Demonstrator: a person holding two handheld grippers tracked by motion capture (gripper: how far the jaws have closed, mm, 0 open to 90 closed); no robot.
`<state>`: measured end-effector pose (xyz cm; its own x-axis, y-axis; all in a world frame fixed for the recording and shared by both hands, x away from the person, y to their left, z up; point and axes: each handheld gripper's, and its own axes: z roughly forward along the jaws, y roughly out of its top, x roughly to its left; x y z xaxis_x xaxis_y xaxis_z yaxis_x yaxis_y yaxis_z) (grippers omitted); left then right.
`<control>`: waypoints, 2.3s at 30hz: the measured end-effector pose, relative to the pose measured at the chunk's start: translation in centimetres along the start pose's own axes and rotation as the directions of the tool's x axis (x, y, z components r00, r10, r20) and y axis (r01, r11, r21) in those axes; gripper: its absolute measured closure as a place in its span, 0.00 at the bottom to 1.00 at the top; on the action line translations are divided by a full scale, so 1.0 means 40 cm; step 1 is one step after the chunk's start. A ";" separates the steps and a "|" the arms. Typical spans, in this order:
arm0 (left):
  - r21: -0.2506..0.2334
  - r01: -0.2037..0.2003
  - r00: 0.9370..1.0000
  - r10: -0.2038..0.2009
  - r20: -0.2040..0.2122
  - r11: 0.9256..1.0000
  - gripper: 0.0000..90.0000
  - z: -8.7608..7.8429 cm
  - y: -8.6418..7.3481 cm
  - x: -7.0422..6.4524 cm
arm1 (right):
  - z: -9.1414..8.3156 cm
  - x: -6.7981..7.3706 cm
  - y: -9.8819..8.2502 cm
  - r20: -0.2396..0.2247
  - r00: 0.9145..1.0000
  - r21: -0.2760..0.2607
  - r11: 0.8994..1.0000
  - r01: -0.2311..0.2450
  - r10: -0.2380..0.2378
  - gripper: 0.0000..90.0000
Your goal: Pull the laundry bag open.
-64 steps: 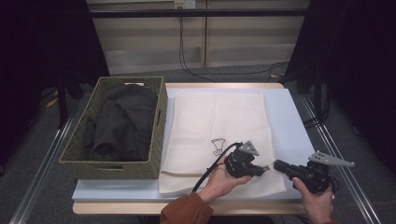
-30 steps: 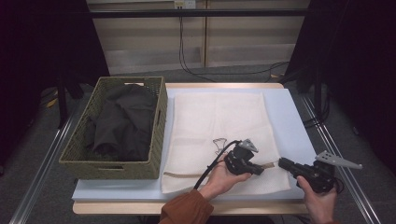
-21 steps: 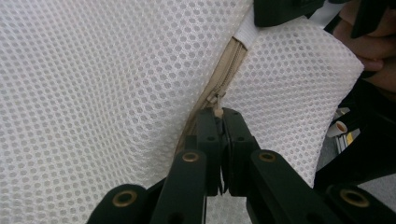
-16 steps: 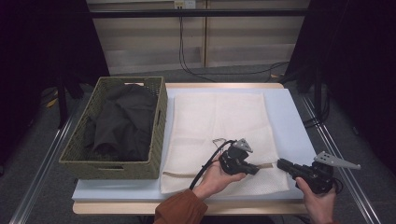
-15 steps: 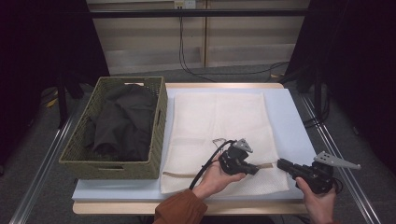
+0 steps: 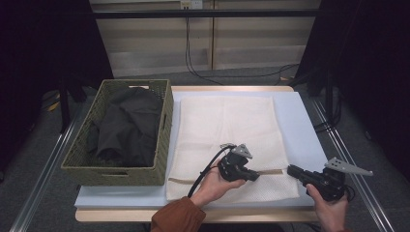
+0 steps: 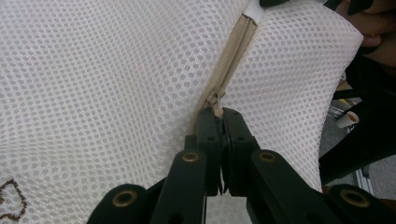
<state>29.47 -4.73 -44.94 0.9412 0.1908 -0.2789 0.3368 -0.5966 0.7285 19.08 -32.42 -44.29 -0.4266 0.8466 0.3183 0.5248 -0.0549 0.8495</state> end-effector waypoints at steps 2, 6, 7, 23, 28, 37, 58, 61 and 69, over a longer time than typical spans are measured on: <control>-0.002 -0.003 1.000 0.003 0.001 1.000 0.97 -0.006 -0.004 0.000 | 0.000 0.001 0.000 -0.001 1.000 0.003 1.000 0.002 -0.002 0.95; -0.003 -0.006 1.000 0.006 0.005 1.000 0.97 -0.014 -0.009 0.001 | 0.000 0.003 -0.001 0.001 1.000 0.004 1.000 0.002 -0.002 0.95; -0.009 -0.001 1.000 0.001 0.002 1.000 0.97 -0.014 -0.012 0.001 | 0.000 0.002 -0.001 0.001 1.000 0.003 1.000 0.003 -0.003 0.95; -0.024 0.000 1.000 0.000 -0.019 1.000 0.97 -0.078 -0.046 0.017 | -0.002 0.003 -0.004 0.004 1.000 0.002 1.000 0.005 -0.005 0.95; -0.018 0.001 1.000 -0.001 -0.032 1.000 0.97 -0.093 -0.055 0.019 | -0.005 0.005 -0.003 0.005 1.000 -0.001 1.000 0.001 -0.001 0.95; -0.022 -0.005 0.999 0.004 -0.041 1.000 0.97 -0.118 -0.069 0.025 | -0.007 0.004 -0.005 0.007 1.000 -0.001 1.000 0.001 -0.001 0.95; -0.037 0.009 0.998 -0.012 -0.060 0.999 0.97 -0.162 -0.103 0.037 | -0.008 0.002 -0.009 0.015 1.000 0.001 1.000 0.007 -0.007 0.95; -0.026 0.008 0.998 -0.010 -0.067 1.000 0.97 -0.169 -0.106 0.037 | -0.009 0.002 -0.009 0.016 1.000 0.005 1.000 0.005 -0.005 0.95; -0.033 0.021 0.997 -0.023 -0.075 0.999 0.97 -0.180 -0.115 0.039 | -0.009 0.001 -0.009 0.018 1.000 0.003 1.000 0.010 -0.010 0.95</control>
<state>29.58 3.93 -44.24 0.9325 0.2623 -0.2485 0.3572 -0.5666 0.7425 18.61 -32.56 -44.42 -0.4184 0.8565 0.3024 0.5226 -0.0453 0.8514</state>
